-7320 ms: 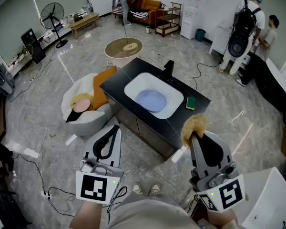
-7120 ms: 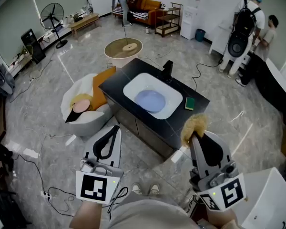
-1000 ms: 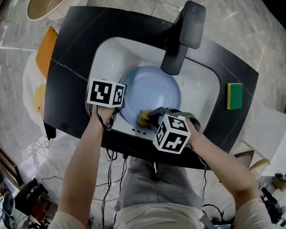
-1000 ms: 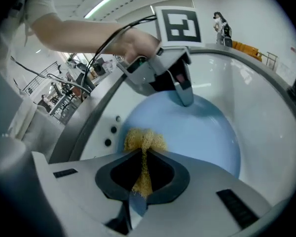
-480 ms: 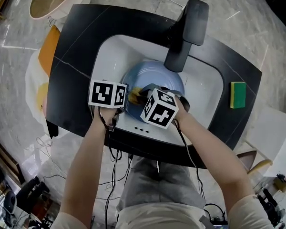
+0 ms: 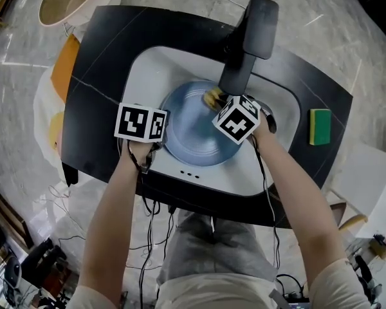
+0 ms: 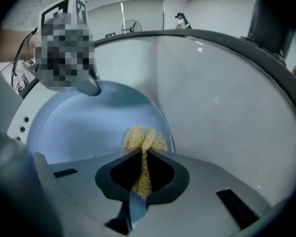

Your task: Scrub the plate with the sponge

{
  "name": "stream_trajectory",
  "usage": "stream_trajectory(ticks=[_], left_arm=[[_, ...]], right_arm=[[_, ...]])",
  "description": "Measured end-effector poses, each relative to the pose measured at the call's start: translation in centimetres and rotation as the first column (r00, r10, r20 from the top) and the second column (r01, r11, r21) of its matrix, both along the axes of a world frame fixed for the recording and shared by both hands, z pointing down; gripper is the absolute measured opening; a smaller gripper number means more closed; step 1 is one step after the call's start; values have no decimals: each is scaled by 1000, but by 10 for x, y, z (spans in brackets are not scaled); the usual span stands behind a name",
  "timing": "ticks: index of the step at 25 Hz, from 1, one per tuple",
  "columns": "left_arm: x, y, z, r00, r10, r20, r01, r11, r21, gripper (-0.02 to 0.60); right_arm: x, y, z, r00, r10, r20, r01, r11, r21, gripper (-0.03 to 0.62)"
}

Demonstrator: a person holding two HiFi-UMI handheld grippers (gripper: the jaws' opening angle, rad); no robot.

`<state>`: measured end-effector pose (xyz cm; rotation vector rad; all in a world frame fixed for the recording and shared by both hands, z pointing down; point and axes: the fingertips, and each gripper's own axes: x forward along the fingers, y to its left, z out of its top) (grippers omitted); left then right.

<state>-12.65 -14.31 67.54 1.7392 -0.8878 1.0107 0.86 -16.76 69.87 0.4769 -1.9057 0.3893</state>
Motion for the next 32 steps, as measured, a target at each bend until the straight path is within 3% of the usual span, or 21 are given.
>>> stream_trajectory(ticks=[3,7,11,15,18,26,32], left_arm=[[0,-3,-3,1000,17,15,-17,1000,13,40],[0,0,-3,1000,29,9,-29,1000,-1,40],[1,-1,-2,1000,23,8,-23,1000,-9,40],[0,0,-1,1000,5,-7,-5,1000,-21,37],[-3,0,1,1000,-7,1,7,1000,-24,38],[-11,-5,-2,999,-29,26,29,999,-17,37],[-9,-3,0,1000,-10,30,10,1000,-25,38]], right_arm=[[22,27,-4,995,-88,-55,85,995,-55,49],[22,87,-20,980,-196,-37,189,972,-142,49],[-1,135,-39,958,-286,21,286,948,-142,49],[-43,160,-56,943,-285,170,314,932,-181,51],[-72,155,-57,940,-255,228,298,938,-177,51],[-108,84,-36,974,-150,170,161,986,-53,52],[-81,3,-11,998,-55,18,53,995,82,51]])
